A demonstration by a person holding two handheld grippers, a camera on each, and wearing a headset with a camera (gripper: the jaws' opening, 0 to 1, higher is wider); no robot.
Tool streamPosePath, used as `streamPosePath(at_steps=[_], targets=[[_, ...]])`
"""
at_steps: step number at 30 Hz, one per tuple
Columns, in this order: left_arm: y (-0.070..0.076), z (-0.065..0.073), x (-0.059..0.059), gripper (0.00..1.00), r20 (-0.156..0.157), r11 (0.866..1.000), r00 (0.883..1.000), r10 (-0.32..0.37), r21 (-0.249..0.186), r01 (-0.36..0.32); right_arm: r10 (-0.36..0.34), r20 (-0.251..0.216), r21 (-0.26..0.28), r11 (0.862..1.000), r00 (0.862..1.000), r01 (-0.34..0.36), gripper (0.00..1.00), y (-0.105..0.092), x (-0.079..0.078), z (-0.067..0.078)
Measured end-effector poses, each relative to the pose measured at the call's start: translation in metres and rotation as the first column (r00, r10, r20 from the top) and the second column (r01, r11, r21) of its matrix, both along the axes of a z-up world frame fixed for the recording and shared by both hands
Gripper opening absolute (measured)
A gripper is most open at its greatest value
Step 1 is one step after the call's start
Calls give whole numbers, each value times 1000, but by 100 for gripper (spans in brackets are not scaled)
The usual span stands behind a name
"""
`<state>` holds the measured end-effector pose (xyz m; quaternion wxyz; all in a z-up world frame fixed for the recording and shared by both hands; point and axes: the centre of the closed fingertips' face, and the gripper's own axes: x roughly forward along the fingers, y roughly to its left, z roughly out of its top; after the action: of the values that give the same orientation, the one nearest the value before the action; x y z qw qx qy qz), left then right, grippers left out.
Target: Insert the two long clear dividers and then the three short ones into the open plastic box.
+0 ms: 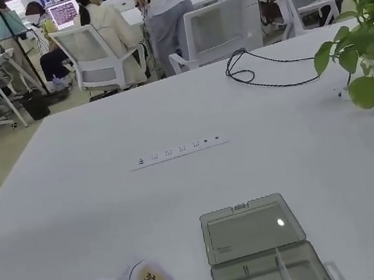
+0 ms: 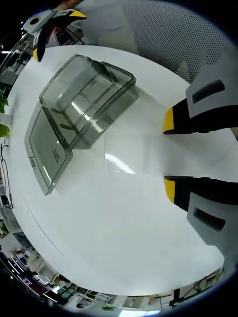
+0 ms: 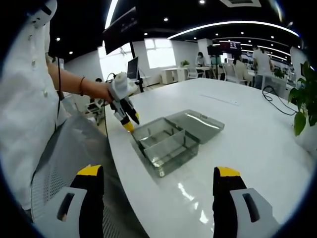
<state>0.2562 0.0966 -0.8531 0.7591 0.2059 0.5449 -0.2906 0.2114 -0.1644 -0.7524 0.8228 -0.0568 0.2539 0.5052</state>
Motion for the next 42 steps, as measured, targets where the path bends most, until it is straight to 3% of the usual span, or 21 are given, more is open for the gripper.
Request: streamPosePath(at_steps=[6,11,17,21,27,30,34,37,40,41,42], targets=[[0,0,1,32,-20,1000,1000,-16,9,17,4,-7,-11,1000,1000,-4,92,0,-3,-3],[0,1,1,31,-25,1000,1000,5,-16,-6,2,-11,-20,1000,1000,-2,92,0,-5,-4],[-1,2,1,30,-36,995,998,60,-75,-62,2,-13,-27,1000,1000,-2,92,0,-7,-5],[-5,4,0,30,-52,981,991,123,-143,-129,2,-14,-30,1000,1000,-3,92,-3,-5,-7],[-3,7,-5,30,-54,963,983,175,-197,-183,8,-20,-40,999,1000,-8,92,-1,-5,-6],[-4,12,-6,30,-52,949,977,205,-235,-211,13,-19,-43,999,1000,-14,92,4,-6,-3],[-8,25,-5,30,-46,918,969,243,-312,-245,23,-21,-47,999,1000,-24,92,13,-7,3],[-8,36,-4,30,-29,905,967,255,-345,-249,27,-19,-50,998,999,-28,92,19,-5,8],[-10,47,-2,30,-17,884,962,273,-391,-257,21,-27,-40,999,999,-22,90,25,-3,15],[-13,53,-1,30,-14,869,959,282,-421,-261,17,-27,-34,999,999,-18,90,28,-1,19],[-15,57,-1,30,-14,862,958,286,-433,-263,16,-25,-30,999,1000,-17,89,30,0,22]])
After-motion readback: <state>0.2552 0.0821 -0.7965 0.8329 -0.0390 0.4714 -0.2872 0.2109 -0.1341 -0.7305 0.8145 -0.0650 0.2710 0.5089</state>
